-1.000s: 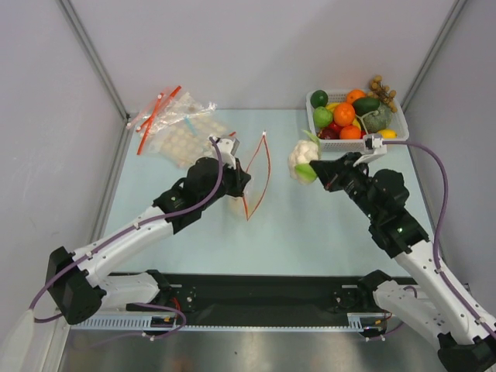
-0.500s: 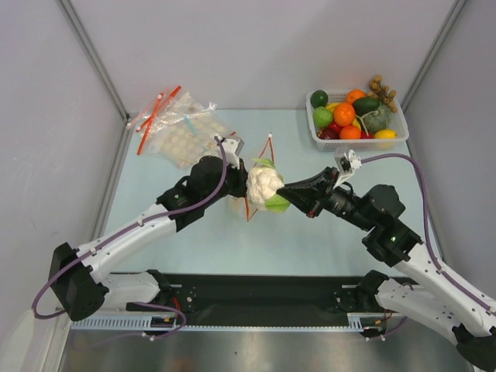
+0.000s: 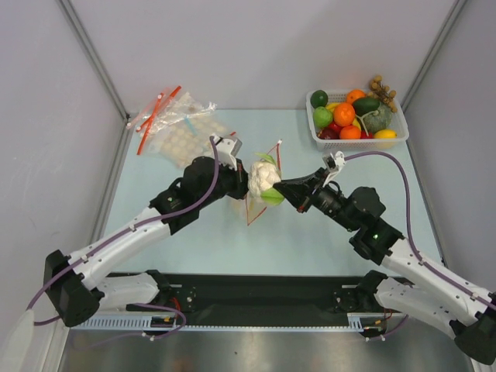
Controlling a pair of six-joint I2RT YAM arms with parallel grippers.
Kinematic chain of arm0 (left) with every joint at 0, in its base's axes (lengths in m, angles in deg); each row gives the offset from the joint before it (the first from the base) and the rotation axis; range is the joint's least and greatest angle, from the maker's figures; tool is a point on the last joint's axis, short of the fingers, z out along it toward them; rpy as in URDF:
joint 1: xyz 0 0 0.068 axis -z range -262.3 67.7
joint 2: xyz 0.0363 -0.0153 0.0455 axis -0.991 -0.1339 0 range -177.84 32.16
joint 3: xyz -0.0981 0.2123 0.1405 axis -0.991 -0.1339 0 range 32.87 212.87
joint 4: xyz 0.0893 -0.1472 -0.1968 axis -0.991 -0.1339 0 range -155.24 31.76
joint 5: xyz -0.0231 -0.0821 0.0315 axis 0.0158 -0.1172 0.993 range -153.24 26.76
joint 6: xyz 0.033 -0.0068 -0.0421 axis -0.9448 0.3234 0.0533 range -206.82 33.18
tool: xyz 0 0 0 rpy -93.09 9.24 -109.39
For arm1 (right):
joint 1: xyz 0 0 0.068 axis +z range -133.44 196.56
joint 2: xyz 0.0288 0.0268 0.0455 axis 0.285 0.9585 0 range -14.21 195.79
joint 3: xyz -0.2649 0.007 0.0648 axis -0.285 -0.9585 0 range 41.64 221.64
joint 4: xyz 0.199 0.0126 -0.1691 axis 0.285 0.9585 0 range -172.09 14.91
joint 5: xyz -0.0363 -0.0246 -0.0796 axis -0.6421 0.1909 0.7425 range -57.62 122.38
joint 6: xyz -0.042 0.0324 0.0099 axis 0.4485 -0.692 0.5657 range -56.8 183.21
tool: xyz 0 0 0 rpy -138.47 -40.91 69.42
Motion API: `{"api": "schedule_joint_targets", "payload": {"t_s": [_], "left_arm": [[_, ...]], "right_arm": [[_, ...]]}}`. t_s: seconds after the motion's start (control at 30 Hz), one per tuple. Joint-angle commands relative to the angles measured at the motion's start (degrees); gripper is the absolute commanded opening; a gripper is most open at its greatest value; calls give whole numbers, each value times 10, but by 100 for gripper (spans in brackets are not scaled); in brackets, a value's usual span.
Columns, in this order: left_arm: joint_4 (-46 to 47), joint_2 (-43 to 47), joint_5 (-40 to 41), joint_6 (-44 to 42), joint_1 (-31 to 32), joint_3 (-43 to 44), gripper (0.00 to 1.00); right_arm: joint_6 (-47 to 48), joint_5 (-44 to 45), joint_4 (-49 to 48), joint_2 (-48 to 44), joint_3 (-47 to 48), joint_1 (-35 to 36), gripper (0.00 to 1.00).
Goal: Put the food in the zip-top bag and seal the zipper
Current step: Place the fake vegetable in the zipper food storage bag.
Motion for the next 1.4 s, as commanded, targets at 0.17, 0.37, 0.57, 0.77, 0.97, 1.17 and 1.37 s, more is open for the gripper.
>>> {"api": "schedule_joint_targets", "payload": {"t_s": [0.17, 0.37, 0.57, 0.77, 0.97, 1.17, 1.37], "left_arm": [[31, 55, -21, 13, 5, -10, 0], [27, 57, -14, 9, 5, -8, 0], [21, 63, 49, -4, 5, -11, 1], [37, 55, 6, -8, 5, -10, 0], [43, 37, -36, -18, 12, 2, 0], [51, 41, -53, -24, 18, -1, 0], [69, 34, -111, -30, 34, 4, 0]], "right_arm": [[-18, 122, -87, 8, -39, 1, 0], [-30, 149, -77, 20, -48, 0, 0], [-57, 155, -64, 40, -52, 0, 0], [-68, 104, -92, 88, -48, 1, 0], [-64, 71, -97, 110, -38, 4, 0], [-60, 52, -94, 137, -26, 5, 0], [-43, 70, -88, 136, -25, 5, 0]]}}
